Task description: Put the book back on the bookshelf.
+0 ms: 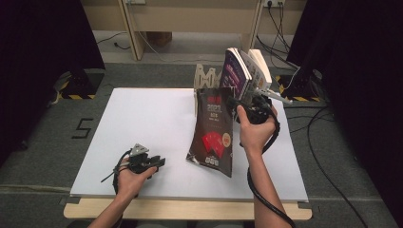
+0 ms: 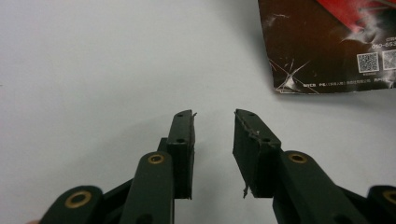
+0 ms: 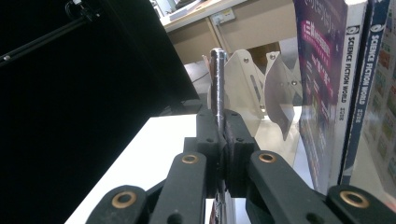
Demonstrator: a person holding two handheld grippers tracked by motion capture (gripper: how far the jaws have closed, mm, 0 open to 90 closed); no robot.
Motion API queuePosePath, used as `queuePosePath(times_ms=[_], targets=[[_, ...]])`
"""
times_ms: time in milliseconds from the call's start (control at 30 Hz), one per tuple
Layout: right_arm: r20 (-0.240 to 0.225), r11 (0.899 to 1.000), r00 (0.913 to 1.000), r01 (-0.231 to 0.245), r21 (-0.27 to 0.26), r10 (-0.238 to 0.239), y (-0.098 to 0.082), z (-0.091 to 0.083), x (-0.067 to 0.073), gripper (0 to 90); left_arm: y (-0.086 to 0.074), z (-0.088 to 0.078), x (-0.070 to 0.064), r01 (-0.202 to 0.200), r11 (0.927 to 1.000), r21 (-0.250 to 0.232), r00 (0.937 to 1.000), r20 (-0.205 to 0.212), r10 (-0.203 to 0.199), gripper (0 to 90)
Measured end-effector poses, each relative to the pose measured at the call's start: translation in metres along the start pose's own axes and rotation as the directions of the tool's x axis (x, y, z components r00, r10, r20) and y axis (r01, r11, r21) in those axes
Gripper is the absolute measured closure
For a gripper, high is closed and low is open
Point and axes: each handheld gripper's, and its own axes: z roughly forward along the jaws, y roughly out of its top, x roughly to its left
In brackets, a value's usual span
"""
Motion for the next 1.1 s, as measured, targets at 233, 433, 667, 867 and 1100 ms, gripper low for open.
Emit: queuePosePath(times_ms=[233,433,667,867,1100], targets=[[0.002,1.0,1.0,0.007,-0.01,-0.007,0.001,0.0,0.001,87.4,0.0,0.0,-0.001,-0.005,1.0,0.003,1.0,0.001,0.005,67.4],[0.004,1.0,1.0,0.002,-0.026,-0.002,0.002,0.002,0.003,87.4,-0.001,-0.001,0.0,-0.008,1.0,0.004,1.0,0.003,0.008,67.4],[0.01,0.998,0.9999,0.005,-0.058,-0.005,0.009,0.006,0.005,87.4,-0.002,-0.002,0.001,-0.004,1.0,0.002,1.0,0.001,0.004,67.5],[0.016,0.997,0.9999,0.008,-0.082,-0.007,0.016,0.009,0.008,87.4,-0.003,-0.002,0.002,-0.006,1.0,0.003,1.0,0.006,0.006,67.5],[0.014,0.995,0.9999,0.004,-0.097,-0.003,0.023,0.018,0.013,87.3,-0.003,-0.003,0.003,-0.002,1.0,-0.002,1.0,0.001,0.002,67.5]])
